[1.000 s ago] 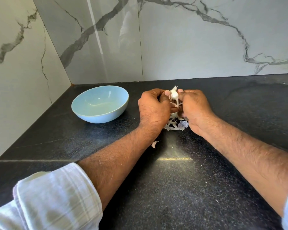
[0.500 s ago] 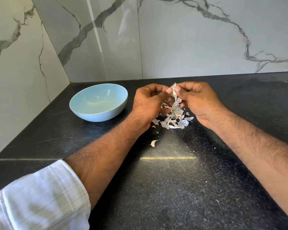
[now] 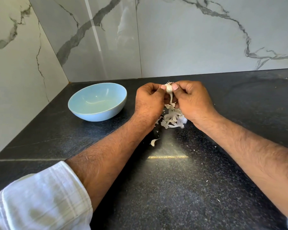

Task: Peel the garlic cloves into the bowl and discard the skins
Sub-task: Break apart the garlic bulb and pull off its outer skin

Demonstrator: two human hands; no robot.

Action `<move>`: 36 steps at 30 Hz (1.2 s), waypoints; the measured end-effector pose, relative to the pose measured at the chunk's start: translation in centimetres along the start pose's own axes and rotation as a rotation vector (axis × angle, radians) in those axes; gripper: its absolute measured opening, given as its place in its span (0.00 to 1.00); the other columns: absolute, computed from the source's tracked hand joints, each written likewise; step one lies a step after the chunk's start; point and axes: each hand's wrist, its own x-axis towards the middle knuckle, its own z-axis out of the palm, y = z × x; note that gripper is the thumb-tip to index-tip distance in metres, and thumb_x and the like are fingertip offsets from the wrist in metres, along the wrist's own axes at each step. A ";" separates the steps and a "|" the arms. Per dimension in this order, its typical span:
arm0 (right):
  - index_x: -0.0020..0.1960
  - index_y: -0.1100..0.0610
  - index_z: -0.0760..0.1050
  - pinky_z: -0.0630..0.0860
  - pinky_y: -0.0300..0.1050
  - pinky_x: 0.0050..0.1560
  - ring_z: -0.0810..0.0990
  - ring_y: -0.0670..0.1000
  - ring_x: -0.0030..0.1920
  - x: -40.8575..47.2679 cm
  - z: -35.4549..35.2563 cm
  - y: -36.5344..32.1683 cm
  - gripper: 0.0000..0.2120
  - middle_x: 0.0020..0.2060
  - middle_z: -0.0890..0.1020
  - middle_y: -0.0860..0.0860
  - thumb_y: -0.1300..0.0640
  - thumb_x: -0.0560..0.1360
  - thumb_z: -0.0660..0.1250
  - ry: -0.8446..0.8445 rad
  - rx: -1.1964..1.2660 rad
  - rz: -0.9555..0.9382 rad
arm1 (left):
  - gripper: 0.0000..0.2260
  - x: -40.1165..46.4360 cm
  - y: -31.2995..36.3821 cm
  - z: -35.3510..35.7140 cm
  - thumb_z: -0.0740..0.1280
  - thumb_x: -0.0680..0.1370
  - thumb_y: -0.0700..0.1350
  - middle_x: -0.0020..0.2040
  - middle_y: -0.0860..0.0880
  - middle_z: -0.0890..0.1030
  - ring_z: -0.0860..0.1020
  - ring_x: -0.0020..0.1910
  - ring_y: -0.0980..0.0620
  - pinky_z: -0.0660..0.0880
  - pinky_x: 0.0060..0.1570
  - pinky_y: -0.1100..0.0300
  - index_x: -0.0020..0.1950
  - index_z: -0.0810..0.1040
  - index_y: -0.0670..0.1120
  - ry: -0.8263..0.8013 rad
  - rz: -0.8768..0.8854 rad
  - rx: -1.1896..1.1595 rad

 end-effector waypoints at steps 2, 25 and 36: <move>0.52 0.51 0.86 0.83 0.49 0.37 0.82 0.48 0.35 0.1 -0.5 -0.1 0.06 0.41 0.87 0.52 0.53 0.82 0.70 -0.026 0.114 0.038 | 0.06 0.3 -0.2 -0.3 0.70 0.84 0.43 0.42 0.44 0.88 0.86 0.39 0.51 0.84 0.46 0.52 0.54 0.83 0.40 -0.042 0.005 -0.025; 0.48 0.63 0.84 0.76 0.39 0.34 0.79 0.47 0.33 0.3 -2.2 -1.3 0.04 0.37 0.85 0.55 0.67 0.73 0.76 0.014 0.704 0.478 | 0.07 0.2 -0.3 -1.1 0.73 0.81 0.35 0.46 0.35 0.87 0.86 0.44 0.42 0.85 0.54 0.46 0.57 0.85 0.33 -0.268 0.028 -0.202; 0.51 0.61 0.84 0.74 0.41 0.34 0.76 0.47 0.36 0.3 -2.2 -1.3 0.04 0.43 0.84 0.58 0.64 0.81 0.70 -0.074 0.602 0.476 | 0.09 0.6 -0.7 -1.2 0.68 0.84 0.35 0.48 0.41 0.88 0.85 0.43 0.49 0.84 0.52 0.52 0.62 0.85 0.40 -0.264 0.052 -0.210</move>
